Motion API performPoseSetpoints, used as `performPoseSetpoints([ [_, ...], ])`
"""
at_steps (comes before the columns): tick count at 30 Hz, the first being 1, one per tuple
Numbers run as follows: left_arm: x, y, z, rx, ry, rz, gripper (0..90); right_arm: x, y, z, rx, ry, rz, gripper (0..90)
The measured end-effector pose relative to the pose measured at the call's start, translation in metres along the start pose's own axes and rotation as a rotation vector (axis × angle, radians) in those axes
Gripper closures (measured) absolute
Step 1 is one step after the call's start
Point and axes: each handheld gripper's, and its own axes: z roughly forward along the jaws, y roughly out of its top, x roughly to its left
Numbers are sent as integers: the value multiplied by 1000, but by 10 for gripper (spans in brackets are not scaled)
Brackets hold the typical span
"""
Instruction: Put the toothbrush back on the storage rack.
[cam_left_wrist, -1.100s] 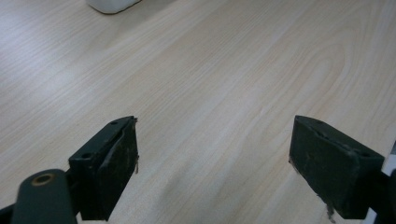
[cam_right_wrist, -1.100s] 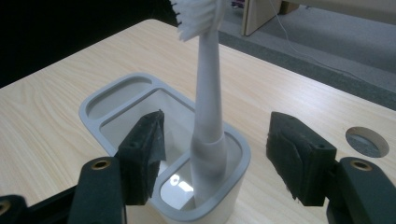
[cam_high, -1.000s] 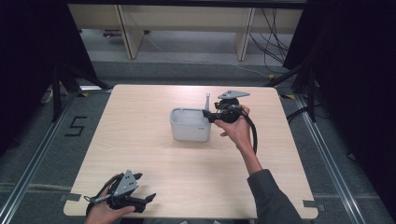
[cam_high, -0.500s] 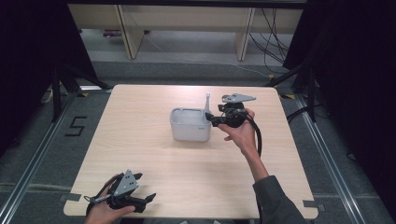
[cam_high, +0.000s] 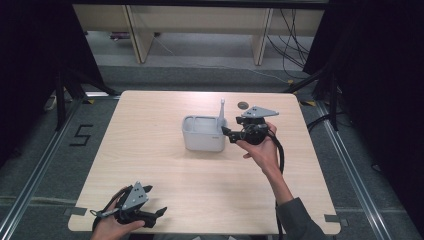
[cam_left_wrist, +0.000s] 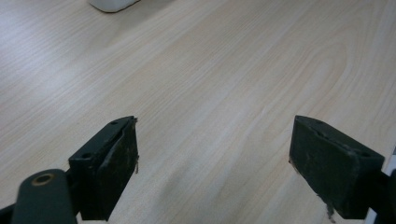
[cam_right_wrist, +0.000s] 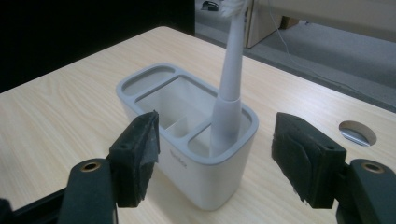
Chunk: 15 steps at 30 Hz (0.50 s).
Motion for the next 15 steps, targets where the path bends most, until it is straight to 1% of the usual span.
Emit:
performPoseSetpoints([
  [1,0,0,0,0,-2,4,151,0,0,-2,7,-1,-19,323],
  [2,0,0,0,-1,-2,2,151,2,-1,-2,-1,-2,-9,320],
  [3,0,0,0,0,-2,3,151,2,-2,-3,-2,-1,-23,318],
  [4,0,0,0,0,-2,1,151,4,-3,-4,-2,13,-1,316],
  [5,0,0,0,-2,3,-3,151,4,-4,-5,0,14,-13,314],
  [6,1,0,0,-4,0,1,151,5,-5,-7,0,15,-10,315],
  [7,1,0,0,-6,0,-3,151,6,-6,-7,-3,15,-4,314],
  [8,1,0,0,1,4,2,151,5,-7,-8,4,14,-22,310],
  [9,1,0,0,-3,5,-3,151,8,-9,-8,9,11,1,306],
  [10,1,0,0,1,8,4,151,7,-9,-9,13,19,-12,305],
  [11,1,0,0,-3,17,6,151,8,-10,-9,9,20,-7,305],
  [12,1,0,0,-8,7,4,151,7,-11,-9,8,19,-11,301],
  [13,1,0,-1,0,-4,0,151,8,-13,-10,16,23,-1,298],
  [14,1,0,0,-3,4,3,151,7,-14,-10,11,23,-24,295],
  [15,1,0,0,-4,10,6,151,8,-16,-11,17,24,-7,295],
])
